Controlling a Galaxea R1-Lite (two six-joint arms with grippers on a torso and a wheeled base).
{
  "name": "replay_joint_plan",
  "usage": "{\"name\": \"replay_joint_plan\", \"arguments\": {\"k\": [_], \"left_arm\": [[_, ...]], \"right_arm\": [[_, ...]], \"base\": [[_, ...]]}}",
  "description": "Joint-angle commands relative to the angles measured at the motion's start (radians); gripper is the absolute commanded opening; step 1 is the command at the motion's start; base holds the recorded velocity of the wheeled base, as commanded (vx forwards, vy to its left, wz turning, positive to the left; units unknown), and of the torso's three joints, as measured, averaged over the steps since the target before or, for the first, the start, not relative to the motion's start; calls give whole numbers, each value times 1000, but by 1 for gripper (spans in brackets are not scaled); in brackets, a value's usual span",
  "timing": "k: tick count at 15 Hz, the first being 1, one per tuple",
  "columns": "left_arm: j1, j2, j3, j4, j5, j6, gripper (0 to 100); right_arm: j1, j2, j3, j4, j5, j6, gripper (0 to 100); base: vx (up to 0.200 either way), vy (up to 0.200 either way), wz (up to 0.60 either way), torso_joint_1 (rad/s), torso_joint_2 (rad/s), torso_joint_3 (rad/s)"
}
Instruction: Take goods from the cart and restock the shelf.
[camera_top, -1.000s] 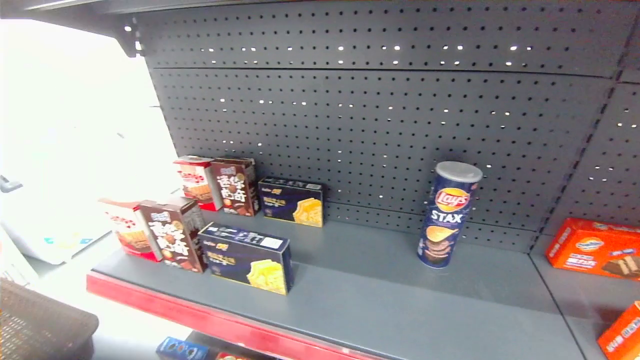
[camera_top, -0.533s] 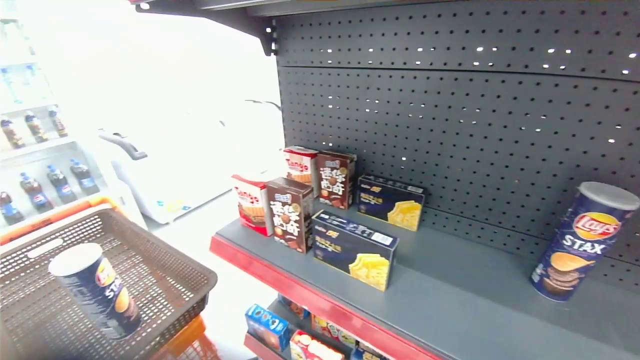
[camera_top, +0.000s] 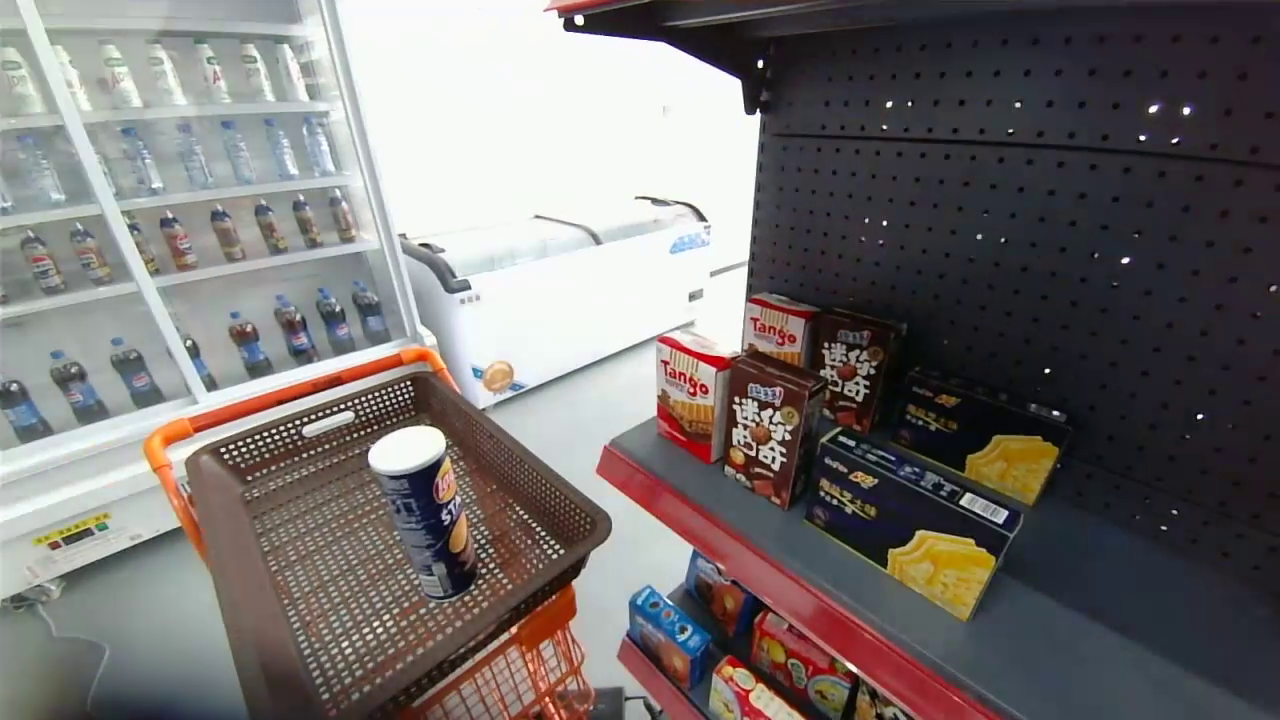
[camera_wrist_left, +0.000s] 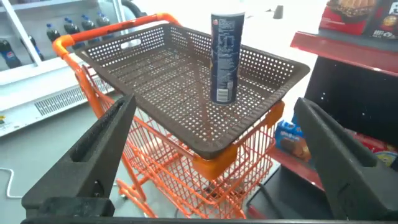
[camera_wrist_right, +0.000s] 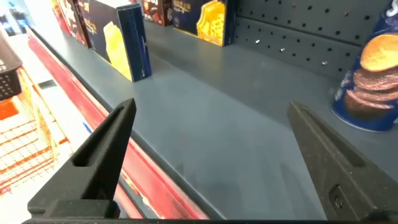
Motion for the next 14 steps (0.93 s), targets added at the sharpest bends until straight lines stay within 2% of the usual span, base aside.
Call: {"name": "replay_joint_plan", "arguments": {"k": [1,2,3,4,5,7,9,10,13,14], "left_arm": [[1,0,0,-1,-1,2,100],[1,0,0,-4,-4,5,100],[1,0,-17,-12,-12,49,100],[-4,23,-112,10,-38,180,100],[1,93,-181,65,-38,221,100],[2,243,-288,138,-40,221,100],[-1,394,-365,152,-38,220,100],[4,559,-451,148,-40,220,100],[19,797,-523,106,-4,172,100],[5,862,-529,71,-3,171,100]], "right_arm": [[0,1,0,1,0,0,100],[2,1,0,1,2,0,100],[0,1,0,1,0,0,100],[2,1,0,1,0,0,100],[0,1,0,1,0,0,100],[2,1,0,1,0,0,100],[0,1,0,1,0,0,100],[0,1,0,1,0,0,100],[2,1,0,1,0,0,100],[2,1,0,1,0,0,100]], "base": [[0,0,0,0,0,0],[0,0,0,0,0,0],[0,0,0,0,0,0],[0,0,0,0,0,0],[0,0,0,0,0,0],[0,0,0,0,0,0],[0,0,0,0,0,0],[0,0,0,0,0,0],[0,0,0,0,0,0],[0,0,0,0,0,0]]}}
